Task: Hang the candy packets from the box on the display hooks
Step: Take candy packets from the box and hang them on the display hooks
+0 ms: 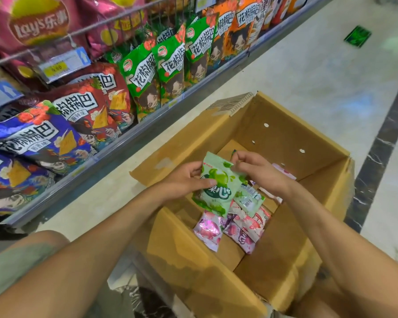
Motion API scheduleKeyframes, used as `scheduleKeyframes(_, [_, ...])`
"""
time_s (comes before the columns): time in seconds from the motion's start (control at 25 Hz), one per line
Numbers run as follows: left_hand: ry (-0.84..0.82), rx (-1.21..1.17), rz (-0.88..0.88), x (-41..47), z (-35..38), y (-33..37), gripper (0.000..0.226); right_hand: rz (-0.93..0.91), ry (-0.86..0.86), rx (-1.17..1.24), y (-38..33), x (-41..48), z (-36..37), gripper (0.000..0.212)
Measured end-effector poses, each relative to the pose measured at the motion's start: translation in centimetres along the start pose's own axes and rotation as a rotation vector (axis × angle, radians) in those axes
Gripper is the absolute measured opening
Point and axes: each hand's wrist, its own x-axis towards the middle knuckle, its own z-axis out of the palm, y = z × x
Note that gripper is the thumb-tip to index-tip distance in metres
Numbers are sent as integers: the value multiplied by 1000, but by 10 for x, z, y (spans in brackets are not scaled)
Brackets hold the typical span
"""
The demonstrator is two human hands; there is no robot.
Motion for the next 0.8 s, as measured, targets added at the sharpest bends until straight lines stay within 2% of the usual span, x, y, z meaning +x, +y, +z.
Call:
scheduleKeyframes(0.08, [16,-17,-15,0,1,-2,44,-21,-2,49,1,1,3,12])
scheduleKeyframes(0.12, [49,-21,-5,-2,2,0,42,-7,37,104,3,7,5,13])
scheduleKeyframes(0.2, [142,-40,39,-6,0,6,38,123,201,334,15,22,8,29])
scheduleKeyframes(0.24, [188,-61,60,-8,-2,10,34,197,273,394,26,29,9,33])
scheduleKeyframes(0.28, [228,-87,81,-10,-6,14,30,255,302,345,40,34,12,34])
scheduleKeyframes(0.36, [303,-146,127,-11,-14,19,25,254,218,-61,83,41,22,25])
scheduleKeyframes(0.44, [371,-218,170,-11,-24,21,22,181,1,-530,127,42,39,14])
scheduleKeyframes(0.56, [403,-333,176,-13,-35,18,20,26,-325,-1099,168,55,72,41])
scheduleKeyframes(0.64, [397,-383,130,-14,-38,15,22,-106,-429,-1352,181,68,94,51])
scheduleKeyframes(0.72, [385,-397,97,-16,-41,13,26,-145,-515,-1616,191,76,109,57])
scheduleKeyframes(0.8, [362,-405,88,-17,-43,12,31,-156,-554,-1777,193,77,115,55])
